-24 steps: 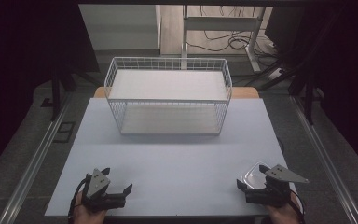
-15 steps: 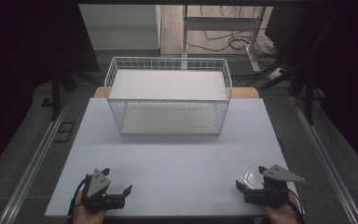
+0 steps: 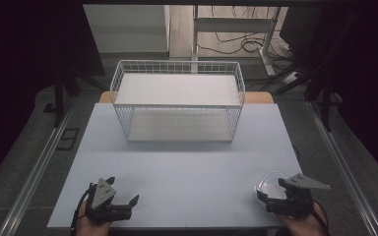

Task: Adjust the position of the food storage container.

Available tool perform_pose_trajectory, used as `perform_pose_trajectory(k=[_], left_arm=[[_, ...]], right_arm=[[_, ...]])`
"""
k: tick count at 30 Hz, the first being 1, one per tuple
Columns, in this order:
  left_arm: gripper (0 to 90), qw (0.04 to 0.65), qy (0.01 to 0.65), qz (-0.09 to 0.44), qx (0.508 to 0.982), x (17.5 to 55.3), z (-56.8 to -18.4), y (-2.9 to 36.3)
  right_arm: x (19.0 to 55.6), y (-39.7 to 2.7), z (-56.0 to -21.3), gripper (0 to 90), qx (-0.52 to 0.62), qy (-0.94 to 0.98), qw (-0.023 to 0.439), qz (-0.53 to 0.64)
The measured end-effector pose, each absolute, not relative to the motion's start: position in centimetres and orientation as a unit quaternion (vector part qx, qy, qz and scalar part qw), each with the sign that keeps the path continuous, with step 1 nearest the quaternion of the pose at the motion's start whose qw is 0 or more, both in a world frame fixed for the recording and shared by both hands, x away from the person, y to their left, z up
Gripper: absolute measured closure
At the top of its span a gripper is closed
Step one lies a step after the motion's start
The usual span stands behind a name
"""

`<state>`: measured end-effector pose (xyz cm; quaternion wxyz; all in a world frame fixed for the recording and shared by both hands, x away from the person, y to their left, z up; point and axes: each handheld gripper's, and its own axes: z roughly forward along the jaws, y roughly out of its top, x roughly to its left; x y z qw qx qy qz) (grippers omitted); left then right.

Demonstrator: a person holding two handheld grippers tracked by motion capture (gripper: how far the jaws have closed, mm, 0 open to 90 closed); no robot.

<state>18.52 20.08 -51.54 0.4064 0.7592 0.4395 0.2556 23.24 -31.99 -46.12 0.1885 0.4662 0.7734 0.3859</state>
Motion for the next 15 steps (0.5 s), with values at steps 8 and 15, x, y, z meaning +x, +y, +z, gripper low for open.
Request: perform_pose_trajectory(k=[8, 15], left_arm=[[2.4, 0.41, 0.439, 0.262, 0.755, 18.5, -51.5, 20.2], [2.2, 0.418, 0.442, 0.253, 0.752, 18.5, -51.5, 20.3]], right_arm=[[22.3, -34.7, -45.3, 57.6, 0.473, 0.768, 0.201, 0.382], [21.2, -37.1, -44.8, 88.9, 0.477, 0.768, 0.219, 0.367]])
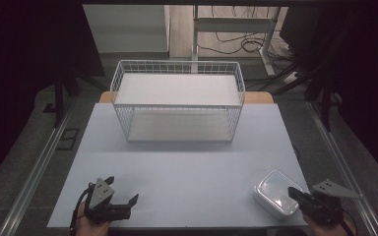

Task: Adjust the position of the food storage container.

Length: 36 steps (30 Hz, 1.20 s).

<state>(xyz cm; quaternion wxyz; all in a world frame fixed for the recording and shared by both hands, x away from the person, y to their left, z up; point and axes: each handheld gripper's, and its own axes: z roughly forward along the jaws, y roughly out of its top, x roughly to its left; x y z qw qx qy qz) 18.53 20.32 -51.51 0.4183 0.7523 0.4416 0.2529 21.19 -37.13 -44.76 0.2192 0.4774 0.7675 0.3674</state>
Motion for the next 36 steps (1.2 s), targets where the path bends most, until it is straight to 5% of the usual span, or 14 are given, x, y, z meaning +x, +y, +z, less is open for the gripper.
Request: perform_pose_trajectory(k=[11, 36], left_arm=[[2.2, 0.417, 0.444, 0.256, 0.751, 18.5, -51.5, 20.4], [2.3, 0.414, 0.441, 0.252, 0.755, 18.7, -51.6, 20.2]], right_arm=[[19.7, -40.0, -45.1, 89.1, 0.513, 0.759, 0.228, 0.331], [22.7, -38.6, -47.1, 89.1, 0.527, 0.75, 0.195, 0.349]])
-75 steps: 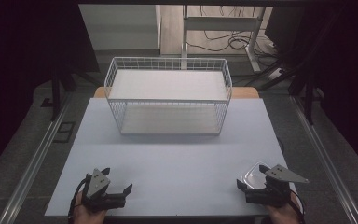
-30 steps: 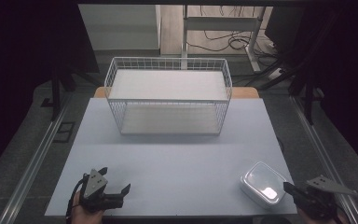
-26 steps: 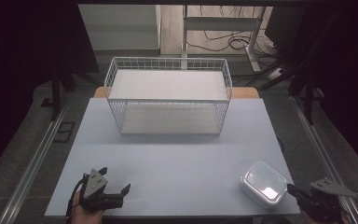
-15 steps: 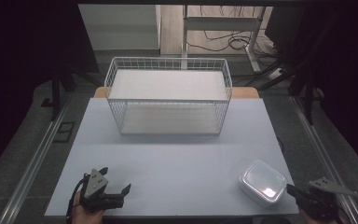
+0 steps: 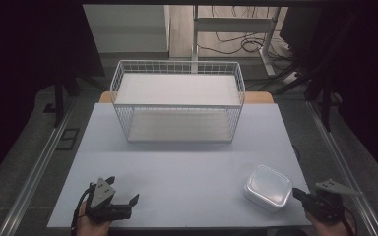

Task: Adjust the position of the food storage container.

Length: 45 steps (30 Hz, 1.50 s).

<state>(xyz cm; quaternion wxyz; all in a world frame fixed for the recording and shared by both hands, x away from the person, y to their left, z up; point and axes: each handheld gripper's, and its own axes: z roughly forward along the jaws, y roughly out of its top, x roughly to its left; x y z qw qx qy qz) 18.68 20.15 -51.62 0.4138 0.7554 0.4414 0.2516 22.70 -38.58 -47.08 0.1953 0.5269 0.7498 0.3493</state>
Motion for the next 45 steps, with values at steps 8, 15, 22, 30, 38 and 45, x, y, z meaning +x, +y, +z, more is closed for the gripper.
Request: perform_pose_trajectory(k=[8, 15, 22, 30, 38, 45], left_arm=[[2.3, 0.413, 0.442, 0.249, 0.757, 18.7, -51.7, 20.1], [2.4, 0.411, 0.442, 0.242, 0.76, 18.9, -51.8, 19.9], [2.4, 0.41, 0.443, 0.24, 0.76, 18.9, -51.9, 19.9], [2.8, 0.407, 0.447, 0.235, 0.761, 19.0, -51.9, 19.9], [3.0, 0.399, 0.452, 0.237, 0.762, 19.0, -51.9, 19.9], [3.4, 0.398, 0.452, 0.233, 0.763, 19.0, -52.0, 19.9]], right_arm=[[23.8, -36.8, -48.1, 89.0, 0.511, 0.77, 0.163, 0.346], [25.4, -35.1, -48.5, 88.9, 0.504, 0.774, 0.137, 0.357], [27.0, -33.0, -48.8, 88.8, 0.489, 0.783, 0.118, 0.365], [28.8, -29.5, -49.0, 88.7, 0.457, 0.801, 0.1, 0.373], [29.4, -26.7, -49.2, 88.7, 0.43, 0.816, 0.085, 0.377], [29.9, -24.0, -49.4, 88.7, 0.407, 0.826, 0.074, 0.382]])
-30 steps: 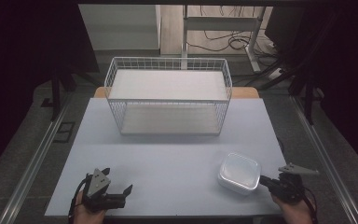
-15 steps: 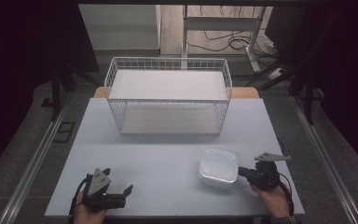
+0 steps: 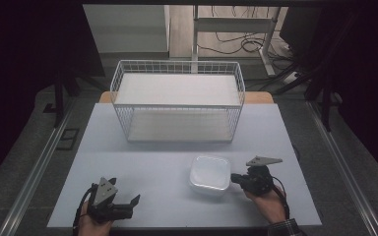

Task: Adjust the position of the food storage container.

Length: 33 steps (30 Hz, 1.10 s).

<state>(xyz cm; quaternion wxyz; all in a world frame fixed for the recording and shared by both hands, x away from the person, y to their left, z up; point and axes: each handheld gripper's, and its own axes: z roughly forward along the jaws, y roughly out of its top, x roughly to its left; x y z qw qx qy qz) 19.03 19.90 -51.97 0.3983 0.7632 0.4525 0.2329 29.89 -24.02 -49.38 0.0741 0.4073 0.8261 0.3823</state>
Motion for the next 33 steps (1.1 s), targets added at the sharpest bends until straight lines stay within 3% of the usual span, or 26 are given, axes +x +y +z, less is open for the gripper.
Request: perform_pose_trajectory(k=[12, 23, 28, 33], left_arm=[[6.5, 0.393, 0.441, 0.22, 0.777, 19.1, -52.0, 19.6], [6.6, 0.398, 0.442, 0.204, 0.777, 19.2, -52.0, 19.6], [7.1, 0.426, 0.439, 0.166, 0.773, 19.3, -52.0, 19.8], [6.4, 0.424, 0.426, 0.166, 0.782, 19.4, -52.0, 19.4]], right_arm=[[31.6, -19.2, -49.6, 88.2, 0.372, 0.841, 0.067, 0.386], [32.3, -17.7, -49.6, 85.0, 0.351, 0.851, 0.082, 0.382], [31.3, -19.4, -48.9, 74.6, 0.344, 0.844, 0.119, 0.393], [29.9, -20.9, -48.4, 57.5, 0.332, 0.84, 0.143, 0.405]])
